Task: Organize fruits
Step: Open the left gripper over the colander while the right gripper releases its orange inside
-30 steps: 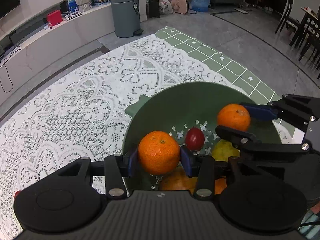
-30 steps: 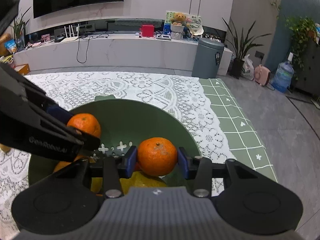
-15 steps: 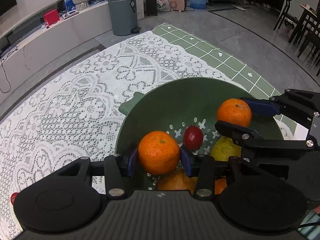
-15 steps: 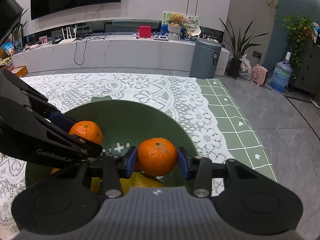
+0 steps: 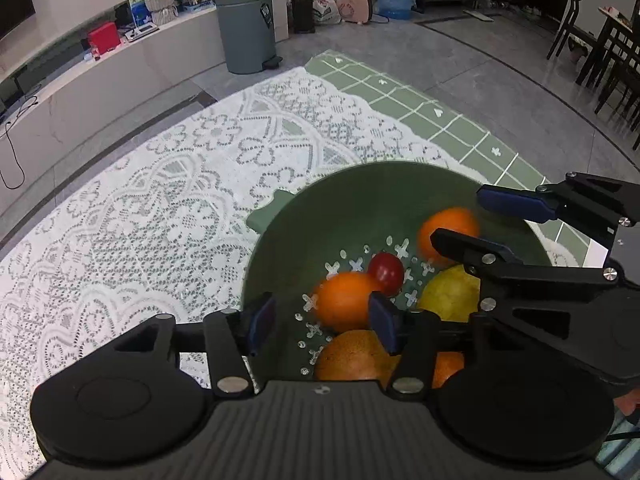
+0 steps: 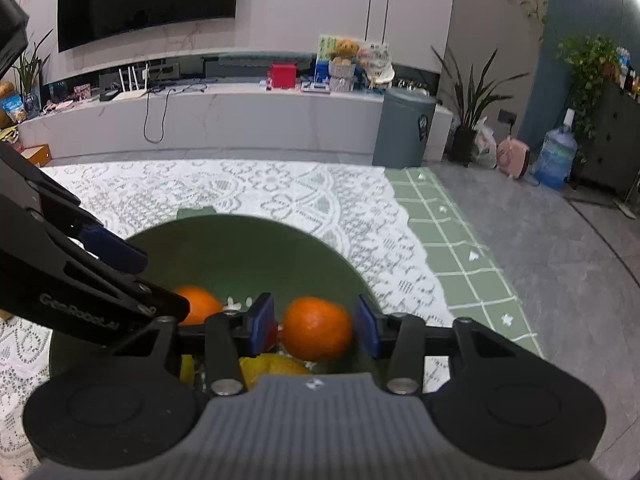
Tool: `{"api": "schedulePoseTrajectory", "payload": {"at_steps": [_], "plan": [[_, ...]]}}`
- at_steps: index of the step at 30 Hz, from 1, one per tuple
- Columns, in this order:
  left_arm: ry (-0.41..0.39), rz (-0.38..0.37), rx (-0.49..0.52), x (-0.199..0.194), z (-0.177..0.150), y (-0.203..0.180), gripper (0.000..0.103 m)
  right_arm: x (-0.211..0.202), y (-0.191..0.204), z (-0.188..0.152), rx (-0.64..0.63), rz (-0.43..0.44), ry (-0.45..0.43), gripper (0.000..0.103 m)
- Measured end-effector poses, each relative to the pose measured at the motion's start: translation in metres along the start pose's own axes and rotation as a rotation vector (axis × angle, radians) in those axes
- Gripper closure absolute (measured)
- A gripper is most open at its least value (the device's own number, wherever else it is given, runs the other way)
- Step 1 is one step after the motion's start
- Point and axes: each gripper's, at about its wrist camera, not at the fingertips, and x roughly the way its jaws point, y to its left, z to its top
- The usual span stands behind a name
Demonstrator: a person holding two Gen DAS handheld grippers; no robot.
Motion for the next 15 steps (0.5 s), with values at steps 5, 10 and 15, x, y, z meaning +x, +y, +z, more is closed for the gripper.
{"api": "schedulePoseTrajectory", "payload": {"at_steps": [5,10,15], "plan": [[-0.024,-0.011,-0.028,-0.012,-0.001,0.005,0.033,-0.003,-0.005,0.001,0.04,0.016,-0.017,0.047],[-0.083,-0.003,-0.066,-0.03,-0.007,0.009,0.032,-0.013,-0.006,0.001,0.071,0.004,-0.083,0.039],[-0.145,0.023,-0.111,-0.048,-0.015,0.016,0.032,-0.026,-0.002,0.001,0.1,-0.008,-0.17,0.029]]}}
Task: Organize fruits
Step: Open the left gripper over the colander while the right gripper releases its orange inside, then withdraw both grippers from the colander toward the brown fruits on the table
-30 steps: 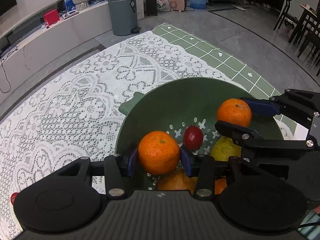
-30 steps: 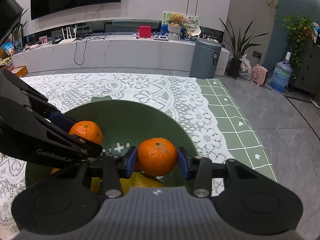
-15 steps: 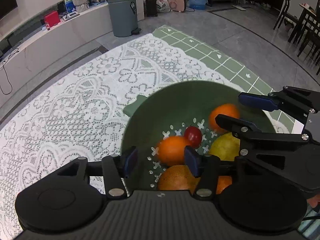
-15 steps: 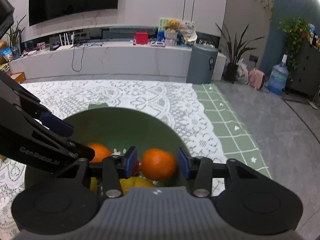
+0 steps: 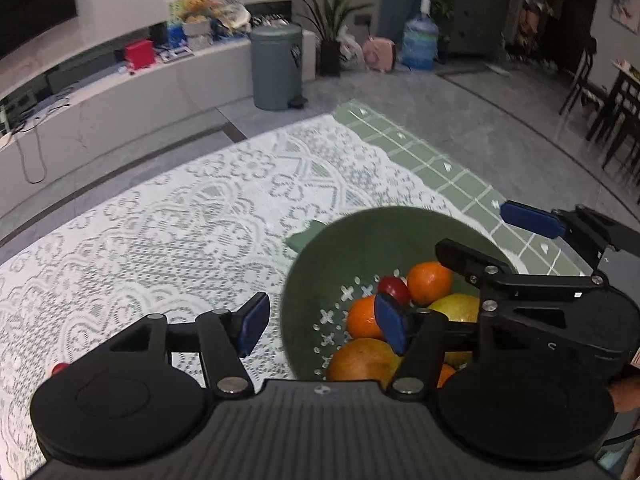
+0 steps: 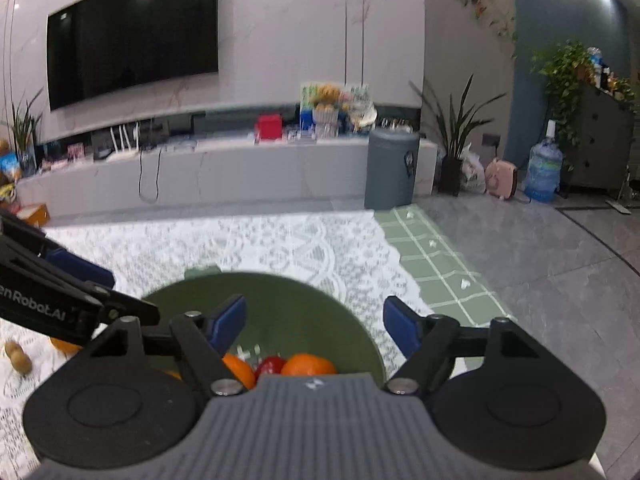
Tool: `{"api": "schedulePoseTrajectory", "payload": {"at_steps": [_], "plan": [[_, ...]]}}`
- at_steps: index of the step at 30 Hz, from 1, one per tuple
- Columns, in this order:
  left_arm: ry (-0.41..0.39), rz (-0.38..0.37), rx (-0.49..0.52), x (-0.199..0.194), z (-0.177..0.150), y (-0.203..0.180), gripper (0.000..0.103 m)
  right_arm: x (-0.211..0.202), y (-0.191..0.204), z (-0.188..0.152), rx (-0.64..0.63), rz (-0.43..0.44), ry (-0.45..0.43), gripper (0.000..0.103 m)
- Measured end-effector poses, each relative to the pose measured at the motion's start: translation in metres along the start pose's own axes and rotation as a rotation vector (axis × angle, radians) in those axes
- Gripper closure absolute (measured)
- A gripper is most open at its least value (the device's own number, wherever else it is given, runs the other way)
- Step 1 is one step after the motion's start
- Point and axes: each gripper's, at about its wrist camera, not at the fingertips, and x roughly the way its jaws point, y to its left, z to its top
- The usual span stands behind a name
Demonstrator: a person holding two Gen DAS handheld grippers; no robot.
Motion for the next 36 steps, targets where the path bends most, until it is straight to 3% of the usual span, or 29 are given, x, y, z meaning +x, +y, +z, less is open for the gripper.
{"api": "schedulePoseTrajectory", "payload": {"at_steps": [12,23,30,36], "plan": [[-0.138,0.096,-0.067,-0.052,-0.043,0.025,0.03,-0.028,0.038,-0.015,-0.03,0.064,-0.062,0.013],[-0.179,0.19,-0.161,-0.089,-0.108,0.063,0.029,-0.054,0.105,-0.039,-0.198,0.107,-0.116,0.012],[-0.202,0.225,-0.246,-0.108,-0.146,0.091,0.029,-0.066,0.132,-0.055,-0.178,0.162,-0.105,0.012],[-0.219,0.244,-0.241,-0.114,-0.169,0.1,0.029,-0.07,0.159,-0.071,-0.23,0.197,-0.09,0.011]]}}
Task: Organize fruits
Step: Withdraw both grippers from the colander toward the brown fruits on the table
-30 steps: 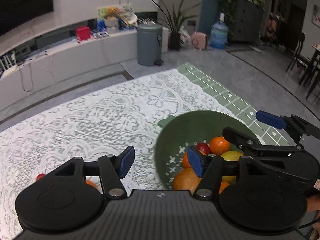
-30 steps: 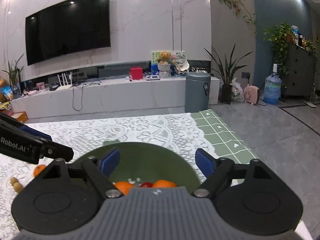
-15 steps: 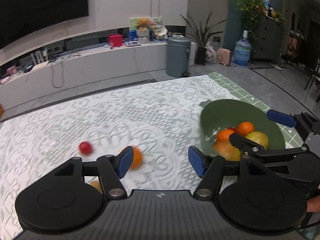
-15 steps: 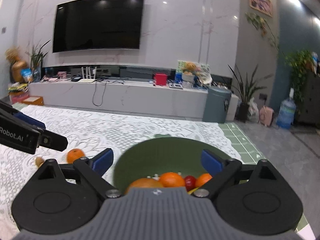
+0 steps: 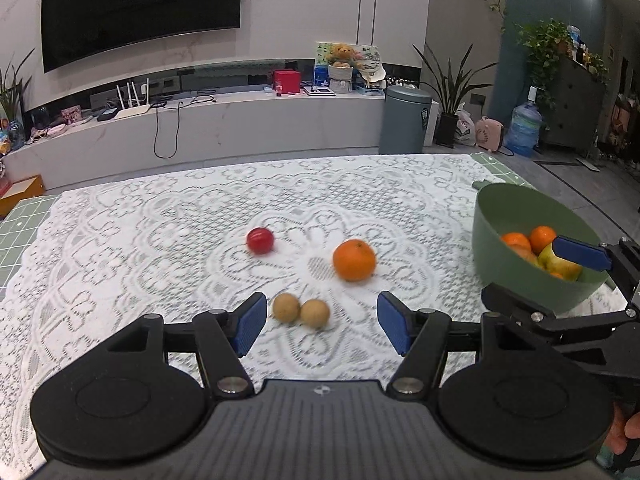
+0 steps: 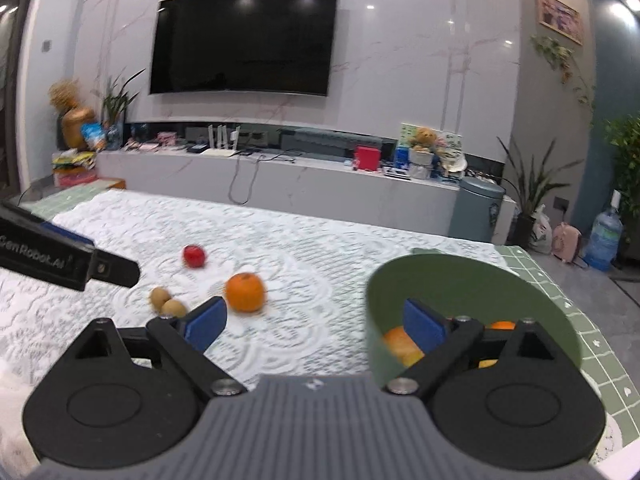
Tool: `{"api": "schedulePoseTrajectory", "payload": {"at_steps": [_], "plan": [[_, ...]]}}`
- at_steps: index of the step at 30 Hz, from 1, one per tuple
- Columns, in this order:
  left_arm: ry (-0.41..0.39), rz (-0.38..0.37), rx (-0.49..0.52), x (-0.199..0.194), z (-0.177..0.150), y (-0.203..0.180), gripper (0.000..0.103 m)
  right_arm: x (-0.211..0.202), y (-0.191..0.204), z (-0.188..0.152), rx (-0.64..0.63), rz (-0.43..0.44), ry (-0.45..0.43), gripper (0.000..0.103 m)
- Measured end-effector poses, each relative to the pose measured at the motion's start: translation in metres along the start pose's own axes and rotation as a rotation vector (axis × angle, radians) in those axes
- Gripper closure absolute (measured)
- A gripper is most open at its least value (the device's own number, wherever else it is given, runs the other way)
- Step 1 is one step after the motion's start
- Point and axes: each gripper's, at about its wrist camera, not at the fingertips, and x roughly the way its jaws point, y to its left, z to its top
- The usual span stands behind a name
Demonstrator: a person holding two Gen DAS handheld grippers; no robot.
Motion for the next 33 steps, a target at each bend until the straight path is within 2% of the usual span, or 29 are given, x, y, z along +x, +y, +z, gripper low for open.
{"api": "schedulePoseTrajectory", "payload": {"at_steps": [7,14,19,21,24,27,29,31,33], "plan": [[-0.008,-0.011,-0.028,0.004,-0.017,0.018,0.028,-0.001,0.019,-0.003,-0.044,0.015,-0.025,0.012],[-0.004,-0.009,-0.077,0.012,-0.022,0.034,0.028,0.012,0.028,-0.005,-0.033,0.023,0.012,0.012],[0.003,-0.021,-0.092,0.018,-0.023,0.041,0.028,0.022,0.032,-0.005,-0.025,0.037,0.029,0.016],[0.004,-0.03,-0.093,0.021,-0.024,0.042,0.029,0.027,0.033,-0.004,-0.02,0.047,0.035,0.024],[0.016,-0.048,-0.095,0.027,-0.025,0.044,0.029,0.035,0.035,-0.004,-0.015,0.062,0.052,0.027],[0.033,-0.061,-0.105,0.035,-0.025,0.046,0.035,0.044,0.038,-0.004,-0.014,0.088,0.073,0.039],[0.04,-0.07,-0.114,0.041,-0.024,0.048,0.038,0.05,0.041,-0.005,-0.015,0.102,0.085,0.041],[0.044,-0.075,-0.116,0.046,-0.024,0.049,0.042,0.056,0.044,-0.006,-0.013,0.118,0.101,0.048],[0.049,-0.076,-0.115,0.052,-0.022,0.051,0.043,0.063,0.047,-0.007,-0.009,0.138,0.119,0.055]]}}
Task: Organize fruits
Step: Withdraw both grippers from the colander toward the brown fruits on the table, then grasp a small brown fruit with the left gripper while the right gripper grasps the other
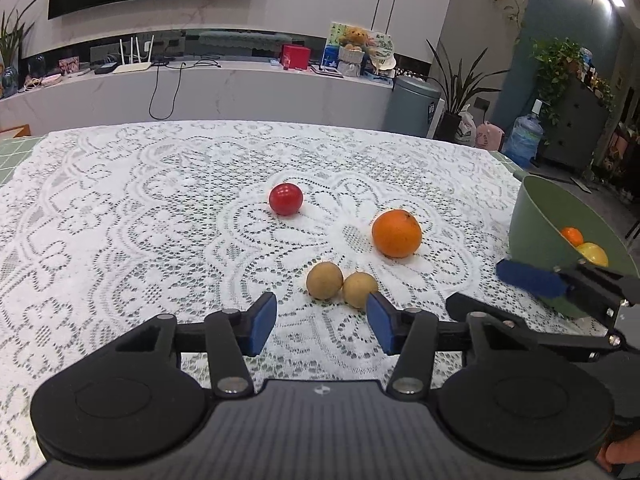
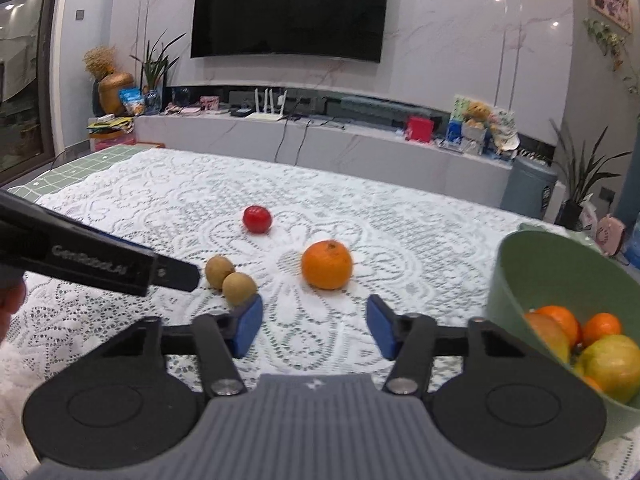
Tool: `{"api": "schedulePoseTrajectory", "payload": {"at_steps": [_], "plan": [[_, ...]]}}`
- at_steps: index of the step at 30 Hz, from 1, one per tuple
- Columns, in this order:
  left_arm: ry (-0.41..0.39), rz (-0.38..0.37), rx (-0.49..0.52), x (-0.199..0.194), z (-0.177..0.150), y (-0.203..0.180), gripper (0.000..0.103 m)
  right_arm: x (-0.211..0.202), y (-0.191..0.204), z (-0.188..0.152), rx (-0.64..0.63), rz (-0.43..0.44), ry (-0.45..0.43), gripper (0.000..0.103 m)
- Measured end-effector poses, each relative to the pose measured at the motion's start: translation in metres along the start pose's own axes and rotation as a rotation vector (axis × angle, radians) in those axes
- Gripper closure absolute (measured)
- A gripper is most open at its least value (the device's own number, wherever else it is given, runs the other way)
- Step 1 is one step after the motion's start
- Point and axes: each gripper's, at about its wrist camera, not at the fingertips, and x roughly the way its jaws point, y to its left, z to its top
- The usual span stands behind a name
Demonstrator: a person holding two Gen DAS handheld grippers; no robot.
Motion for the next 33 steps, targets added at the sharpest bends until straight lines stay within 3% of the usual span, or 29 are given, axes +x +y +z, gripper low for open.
{"api": "schedulePoseTrajectory", "payload": {"at_steps": [2,6,10,15,26,33], "plan": [[0.009,0.007,0.012,0.006,0.002,0.001,0.044,0.006,0.002,0.001,0.0,0.021,0.012,0.058],[0.029,0.014,0.058,0.017,0.007,0.003,0.057,0.019,0.009,0.003,-0.035,0.061,0.038,0.07],[0.04,-0.011,0.071,0.023,0.012,0.007,0.061,0.03,0.016,0.006,-0.068,0.105,0.049,0.071],[0.058,-0.02,0.045,0.024,0.013,0.014,0.064,0.042,0.024,0.009,-0.095,0.129,0.056,0.076],[0.059,-0.077,-0.035,0.023,0.015,0.027,0.066,0.061,0.028,0.014,-0.059,0.174,0.077,0.076],[0.062,-0.098,-0.032,0.027,0.014,0.023,0.066,0.055,0.023,0.014,-0.048,0.155,0.077,0.08]]}}
